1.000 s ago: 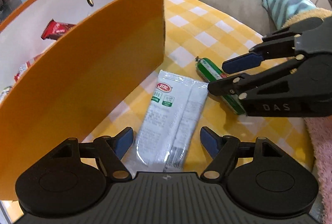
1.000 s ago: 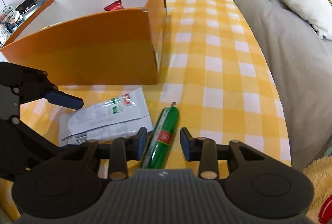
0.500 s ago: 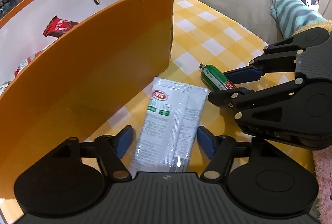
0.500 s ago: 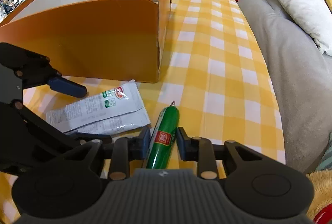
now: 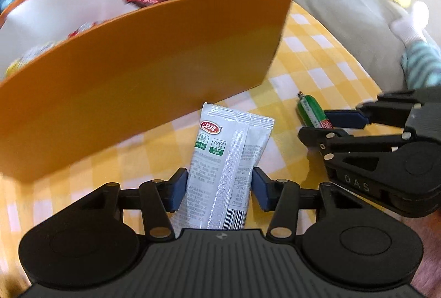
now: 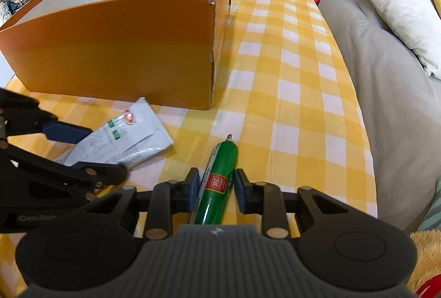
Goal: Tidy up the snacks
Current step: 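Lift both held items and carry them over the orange box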
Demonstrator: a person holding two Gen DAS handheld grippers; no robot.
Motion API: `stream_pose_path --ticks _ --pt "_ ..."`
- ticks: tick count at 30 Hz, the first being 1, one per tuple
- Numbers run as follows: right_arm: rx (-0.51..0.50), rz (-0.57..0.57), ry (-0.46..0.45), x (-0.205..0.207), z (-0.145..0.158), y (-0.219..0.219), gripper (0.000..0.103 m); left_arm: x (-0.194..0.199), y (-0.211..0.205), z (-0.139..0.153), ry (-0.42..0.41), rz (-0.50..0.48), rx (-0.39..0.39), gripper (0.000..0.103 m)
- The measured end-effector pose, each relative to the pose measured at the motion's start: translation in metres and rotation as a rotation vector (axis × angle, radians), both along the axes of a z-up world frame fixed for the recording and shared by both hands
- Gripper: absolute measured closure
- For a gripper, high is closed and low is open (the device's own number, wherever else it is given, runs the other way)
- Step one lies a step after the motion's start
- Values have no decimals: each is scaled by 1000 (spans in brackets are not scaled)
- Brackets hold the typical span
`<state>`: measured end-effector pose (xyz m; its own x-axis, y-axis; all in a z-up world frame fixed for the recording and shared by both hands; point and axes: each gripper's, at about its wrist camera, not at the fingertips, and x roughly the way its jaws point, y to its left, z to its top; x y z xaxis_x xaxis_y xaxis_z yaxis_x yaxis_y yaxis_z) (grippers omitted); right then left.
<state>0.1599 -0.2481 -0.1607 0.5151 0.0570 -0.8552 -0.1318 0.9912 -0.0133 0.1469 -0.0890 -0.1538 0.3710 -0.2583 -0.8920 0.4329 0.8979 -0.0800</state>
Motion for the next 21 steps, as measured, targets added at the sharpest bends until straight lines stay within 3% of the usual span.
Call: stream_pose_path --ticks 10,21 --pt "-26 5 23 -18 4 5 81 -15 25 22 30 117 -96 46" --pt "-7 16 -56 -45 41 22 83 -37 48 76 -58 162 -263 47"
